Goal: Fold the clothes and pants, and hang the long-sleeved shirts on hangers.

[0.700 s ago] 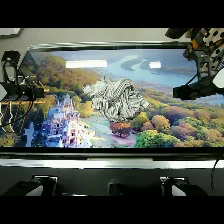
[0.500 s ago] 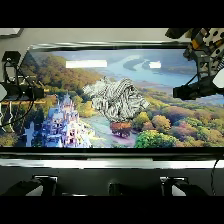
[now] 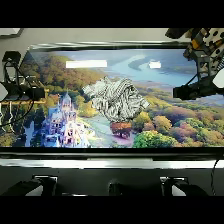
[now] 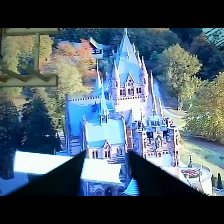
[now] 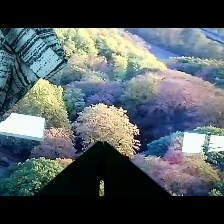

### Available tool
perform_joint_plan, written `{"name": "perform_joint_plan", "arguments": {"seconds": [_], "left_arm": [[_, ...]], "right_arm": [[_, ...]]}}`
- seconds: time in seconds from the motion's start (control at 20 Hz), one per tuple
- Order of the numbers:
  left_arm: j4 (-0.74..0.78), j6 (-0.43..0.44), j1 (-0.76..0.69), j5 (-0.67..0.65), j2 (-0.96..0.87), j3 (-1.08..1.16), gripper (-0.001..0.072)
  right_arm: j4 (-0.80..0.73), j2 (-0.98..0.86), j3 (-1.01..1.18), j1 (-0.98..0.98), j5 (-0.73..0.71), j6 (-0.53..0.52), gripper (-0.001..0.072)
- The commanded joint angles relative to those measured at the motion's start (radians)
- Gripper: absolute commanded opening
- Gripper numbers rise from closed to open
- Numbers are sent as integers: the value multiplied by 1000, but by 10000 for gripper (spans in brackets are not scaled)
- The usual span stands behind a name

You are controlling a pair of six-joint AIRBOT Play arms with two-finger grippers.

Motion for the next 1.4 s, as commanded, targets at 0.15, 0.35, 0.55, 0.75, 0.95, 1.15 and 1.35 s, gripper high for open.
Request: {"name": "perform_joint_plan", "arguments": {"seconds": [0.15,0.35,0.55,0.75,0.95,1.15,1.35], "left_arm": [[-345,-68,38,51,-145,-92,720],[-848,92,34,246,-351,-142,720],[-1272,339,-6,368,-552,-95,720],[-1345,377,-32,385,-687,4,720],[-1345,377,-56,375,-741,34,661],[-1344,389,-60,337,-745,34,32],[-1344,389,-53,328,-734,34,31]], "right_arm": [[0,0,0,1,0,0,56],[0,0,0,1,-2,1,56],[0,0,0,1,-2,1,56],[1,1,0,1,-3,1,56],[2,0,0,1,3,2,58],[6,-59,-18,1,4,164,264],[210,-220,-117,1,-34,175,548]]}}
